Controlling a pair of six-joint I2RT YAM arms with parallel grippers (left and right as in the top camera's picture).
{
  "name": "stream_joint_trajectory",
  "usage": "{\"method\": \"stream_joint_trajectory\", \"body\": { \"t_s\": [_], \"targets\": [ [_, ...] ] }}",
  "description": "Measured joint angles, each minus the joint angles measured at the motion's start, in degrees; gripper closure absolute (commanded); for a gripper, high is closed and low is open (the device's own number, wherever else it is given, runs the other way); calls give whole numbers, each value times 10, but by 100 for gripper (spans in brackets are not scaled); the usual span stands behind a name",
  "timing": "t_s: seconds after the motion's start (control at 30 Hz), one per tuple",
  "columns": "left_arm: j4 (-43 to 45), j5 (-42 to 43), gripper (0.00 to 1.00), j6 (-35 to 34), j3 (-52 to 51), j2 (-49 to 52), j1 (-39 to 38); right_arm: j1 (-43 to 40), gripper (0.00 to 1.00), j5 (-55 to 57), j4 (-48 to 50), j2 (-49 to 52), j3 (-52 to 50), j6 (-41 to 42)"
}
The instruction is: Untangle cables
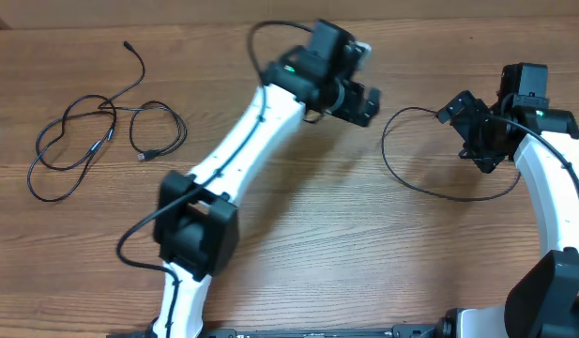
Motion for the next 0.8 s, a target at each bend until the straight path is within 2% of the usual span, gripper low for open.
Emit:
{"method": "stream_joint_trajectory", "body": {
  "t_s": [0.2,0.4,0.47,0.5,0.53,0.57,0.6,0.8],
  "targets": [
    [21,-68,0,0,0,43,-51,0,0,0,0,0,0,3],
    [52,-72,0,0,0,108,-66,0,0,0,0,0,0,3],
    [65,-72,4,-1,0,129,-66,0,0,0,0,0,0,3],
    [73,-72,12,-3,0,140,-66,0,0,0,0,0,0,3],
    [79,-72,27,-9,0,149,-66,0,0,1,0,0,0,3],
    [84,-72,53,-11,0,156,-66,0,0,2,0,0,0,3],
    [87,-73,96,-14,0,163,-66,0,0,2,0,0,0,3],
    [73,-74,96,-20,0,165,-64,0,0,4,0,0,0,3]
  ]
}}
